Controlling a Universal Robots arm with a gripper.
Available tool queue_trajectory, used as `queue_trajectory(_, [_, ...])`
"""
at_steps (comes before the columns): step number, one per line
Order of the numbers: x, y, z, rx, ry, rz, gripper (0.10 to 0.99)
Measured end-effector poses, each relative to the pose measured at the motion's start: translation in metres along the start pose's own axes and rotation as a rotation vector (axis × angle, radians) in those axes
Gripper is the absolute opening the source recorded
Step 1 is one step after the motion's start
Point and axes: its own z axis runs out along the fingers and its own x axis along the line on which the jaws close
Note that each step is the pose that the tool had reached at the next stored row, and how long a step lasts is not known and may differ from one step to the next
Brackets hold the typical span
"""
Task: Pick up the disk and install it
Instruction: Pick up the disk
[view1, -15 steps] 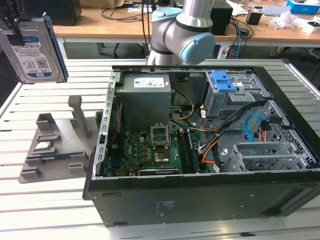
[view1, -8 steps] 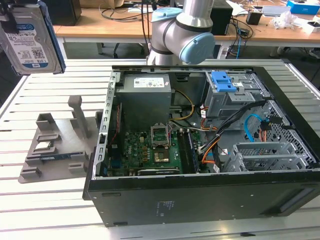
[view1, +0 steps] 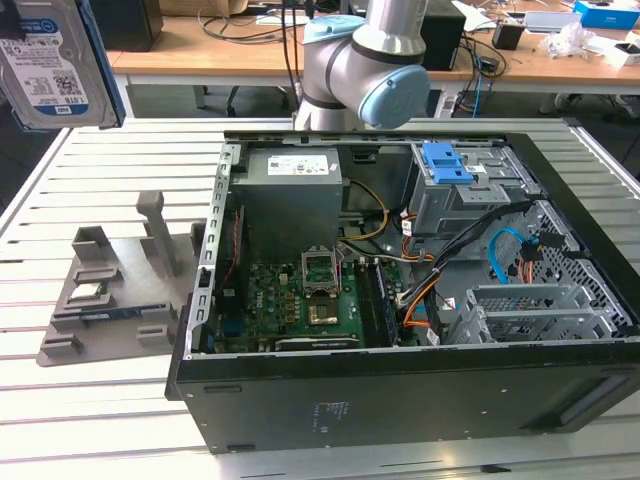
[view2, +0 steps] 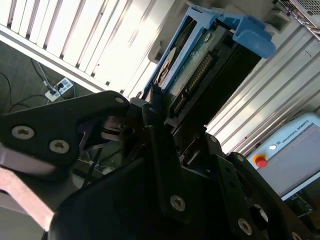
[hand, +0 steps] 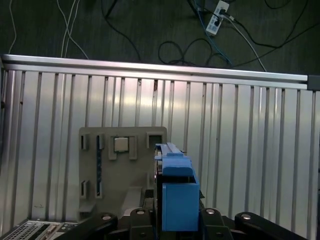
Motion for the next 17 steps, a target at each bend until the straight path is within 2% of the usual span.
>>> queue_trajectory(4, [-0.001,0.0004,-0.0121,0.0,0.0,0.0,0.365])
queue_trajectory(5, [-0.0014,0.0006,-0.0173,0.0,0.0,0.0,0.365])
queue_trajectory(8, [-0.0018,0.001,-0.0252,0.0,0.0001,0.0,0.365])
queue_trajectory(17, [-0.0019,0.0005,-0.0263,0.0,0.0,0.0,0.365])
